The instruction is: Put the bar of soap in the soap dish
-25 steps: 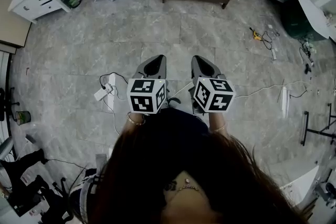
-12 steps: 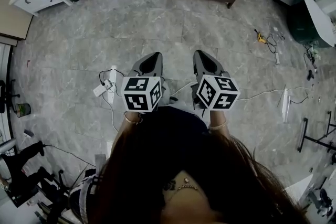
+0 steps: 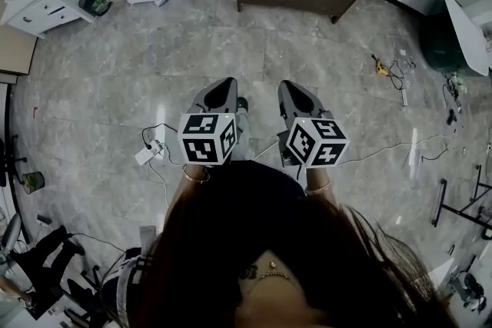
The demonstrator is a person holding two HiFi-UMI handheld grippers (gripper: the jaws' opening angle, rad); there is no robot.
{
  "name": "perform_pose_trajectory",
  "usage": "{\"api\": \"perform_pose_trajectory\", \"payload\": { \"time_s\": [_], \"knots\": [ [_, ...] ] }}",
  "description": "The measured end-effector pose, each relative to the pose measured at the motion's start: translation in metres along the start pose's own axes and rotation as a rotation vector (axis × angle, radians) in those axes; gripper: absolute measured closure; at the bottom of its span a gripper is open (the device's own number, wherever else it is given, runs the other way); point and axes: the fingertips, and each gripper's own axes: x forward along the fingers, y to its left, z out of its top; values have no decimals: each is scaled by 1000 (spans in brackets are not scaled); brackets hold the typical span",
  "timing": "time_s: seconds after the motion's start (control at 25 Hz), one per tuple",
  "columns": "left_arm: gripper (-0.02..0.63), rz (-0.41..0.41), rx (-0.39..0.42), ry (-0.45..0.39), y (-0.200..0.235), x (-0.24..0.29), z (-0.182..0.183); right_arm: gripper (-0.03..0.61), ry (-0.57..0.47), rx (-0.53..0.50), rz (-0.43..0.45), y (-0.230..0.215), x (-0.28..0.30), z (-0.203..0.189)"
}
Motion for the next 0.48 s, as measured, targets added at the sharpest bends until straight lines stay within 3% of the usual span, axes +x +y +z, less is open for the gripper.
{"api": "perform_pose_trajectory", "payload": {
  "time_s": [0.48],
  "knots": [
    [616,-110,45,-8,75,138,134,563,-44,-28,-26,-24,153,122]
  ]
}}
